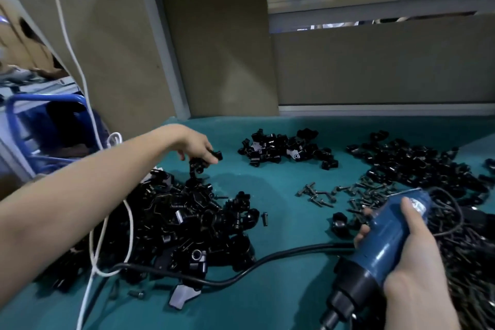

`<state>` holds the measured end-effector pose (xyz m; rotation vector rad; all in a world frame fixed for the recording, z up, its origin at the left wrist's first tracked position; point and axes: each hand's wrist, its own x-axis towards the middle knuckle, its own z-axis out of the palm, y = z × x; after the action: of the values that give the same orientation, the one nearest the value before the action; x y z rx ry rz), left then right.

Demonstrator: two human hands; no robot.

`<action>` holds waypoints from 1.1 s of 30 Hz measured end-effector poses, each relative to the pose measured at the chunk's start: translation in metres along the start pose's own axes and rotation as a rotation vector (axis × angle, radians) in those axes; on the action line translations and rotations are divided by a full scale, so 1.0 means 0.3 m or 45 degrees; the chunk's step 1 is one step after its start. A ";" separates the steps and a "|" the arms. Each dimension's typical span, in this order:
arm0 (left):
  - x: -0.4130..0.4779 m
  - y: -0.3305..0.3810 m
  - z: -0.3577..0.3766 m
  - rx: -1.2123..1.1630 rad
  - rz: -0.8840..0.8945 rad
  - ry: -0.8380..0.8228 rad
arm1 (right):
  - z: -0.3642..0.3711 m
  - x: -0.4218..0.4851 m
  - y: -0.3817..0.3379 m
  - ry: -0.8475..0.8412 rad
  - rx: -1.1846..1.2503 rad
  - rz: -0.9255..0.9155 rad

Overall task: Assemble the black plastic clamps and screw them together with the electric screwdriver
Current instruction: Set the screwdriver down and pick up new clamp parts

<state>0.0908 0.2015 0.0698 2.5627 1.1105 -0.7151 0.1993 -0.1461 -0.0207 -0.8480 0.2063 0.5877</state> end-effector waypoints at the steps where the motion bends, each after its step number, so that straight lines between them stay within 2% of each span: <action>1: 0.000 -0.006 -0.023 -0.115 0.024 -0.039 | 0.000 0.002 -0.001 -0.002 0.002 0.001; 4: 0.012 -0.004 -0.065 -0.340 0.087 -0.162 | 0.002 0.006 -0.001 -0.004 0.000 0.009; 7: 0.033 0.025 -0.062 -0.435 0.079 -0.310 | 0.005 0.000 0.002 -0.003 0.014 0.020; 9: 0.048 0.046 -0.049 -0.391 0.066 -0.361 | 0.009 -0.005 0.006 0.016 0.015 0.025; 13: 0.074 0.102 -0.058 -0.089 0.032 -0.409 | 0.018 -0.015 0.005 0.051 -0.006 0.021; 15: 0.108 0.137 -0.052 -0.069 0.037 -0.240 | 0.021 -0.020 0.002 0.077 -0.024 0.029; 18: 0.173 0.202 0.001 -0.059 0.222 0.314 | 0.022 -0.018 0.009 0.086 -0.041 0.047; 19: 0.195 0.221 0.027 -0.033 0.282 0.411 | 0.024 -0.019 0.013 0.072 -0.049 0.044; 22: 0.256 0.253 0.100 -0.038 0.371 0.535 | 0.036 -0.023 0.011 0.033 -0.104 -0.006; 25: 0.287 0.252 0.137 -0.098 0.416 0.688 | 0.025 -0.014 -0.015 0.089 -0.159 -0.065; 30: 0.263 0.286 0.129 -0.347 0.521 0.885 | -0.027 0.008 -0.055 0.401 -0.374 -0.406; 33: 0.223 0.372 0.121 -0.600 0.597 0.921 | -0.051 0.001 -0.089 0.598 -0.471 -0.543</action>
<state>0.2003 0.1519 0.0079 2.5217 0.6554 0.5617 0.2154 -0.1713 -0.0137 -1.3427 0.3371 0.0136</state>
